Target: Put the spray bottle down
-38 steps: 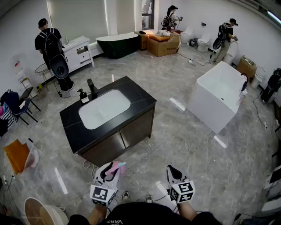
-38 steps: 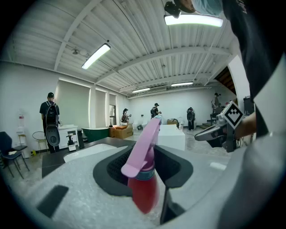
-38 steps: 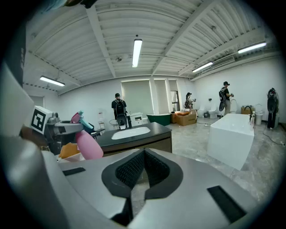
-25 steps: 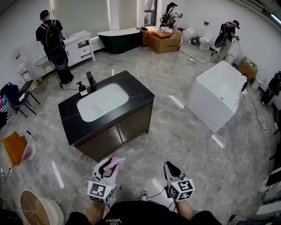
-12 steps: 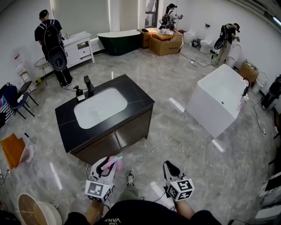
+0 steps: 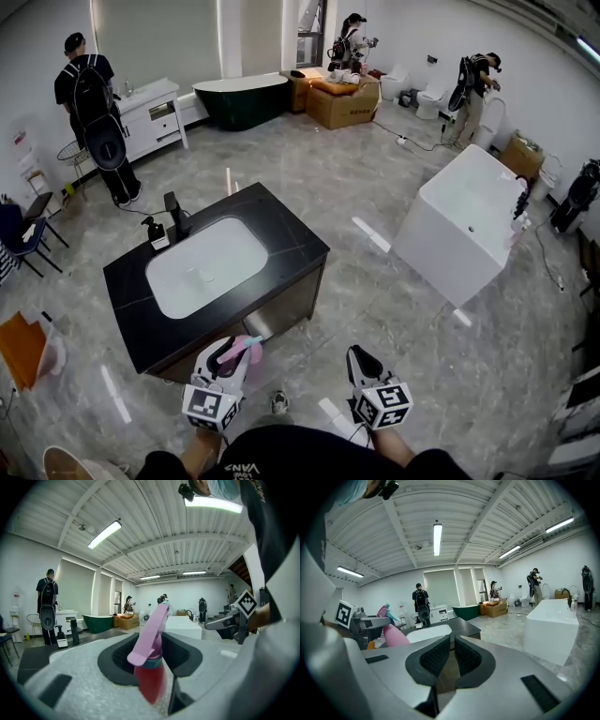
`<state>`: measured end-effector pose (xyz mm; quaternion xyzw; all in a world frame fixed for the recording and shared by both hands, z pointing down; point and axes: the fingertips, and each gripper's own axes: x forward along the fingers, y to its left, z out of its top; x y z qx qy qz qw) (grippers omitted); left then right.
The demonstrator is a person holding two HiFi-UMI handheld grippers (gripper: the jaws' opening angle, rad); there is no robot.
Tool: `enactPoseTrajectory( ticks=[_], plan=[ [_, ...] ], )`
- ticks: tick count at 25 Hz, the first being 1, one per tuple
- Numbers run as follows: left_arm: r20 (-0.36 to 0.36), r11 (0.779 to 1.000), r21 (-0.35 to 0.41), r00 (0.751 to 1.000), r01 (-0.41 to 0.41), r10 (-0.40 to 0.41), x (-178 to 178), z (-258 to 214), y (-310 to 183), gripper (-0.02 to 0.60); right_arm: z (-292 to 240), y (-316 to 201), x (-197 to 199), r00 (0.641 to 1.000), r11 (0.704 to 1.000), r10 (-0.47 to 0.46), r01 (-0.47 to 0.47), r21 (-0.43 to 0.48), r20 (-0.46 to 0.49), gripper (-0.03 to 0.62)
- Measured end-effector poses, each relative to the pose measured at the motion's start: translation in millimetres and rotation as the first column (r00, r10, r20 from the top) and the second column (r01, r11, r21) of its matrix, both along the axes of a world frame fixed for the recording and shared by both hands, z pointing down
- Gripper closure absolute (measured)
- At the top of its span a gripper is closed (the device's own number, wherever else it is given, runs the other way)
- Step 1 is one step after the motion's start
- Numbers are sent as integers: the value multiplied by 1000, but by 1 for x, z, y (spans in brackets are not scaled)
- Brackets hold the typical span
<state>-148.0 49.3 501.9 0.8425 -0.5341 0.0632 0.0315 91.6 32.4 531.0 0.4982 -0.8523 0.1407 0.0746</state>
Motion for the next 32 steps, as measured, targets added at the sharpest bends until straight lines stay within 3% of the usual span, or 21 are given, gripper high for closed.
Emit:
enactPoseTrajectory(
  ticks=[9,17,32],
  plan=[
    [4,998,6,998,-62,61,-20,-6,-84,443,-4,-67,-20,997,997,72,-72,6,8,574],
    [7,997,6,997,-75,75,-22,-5,-131,443,2,-96,-26,997,997,76,-76,-13,10,574],
    [25,998,-24,998,56,-55,-7,6,-237,443,12,-211,-5,999,997,-49,49,-59,-1,574]
  ],
)
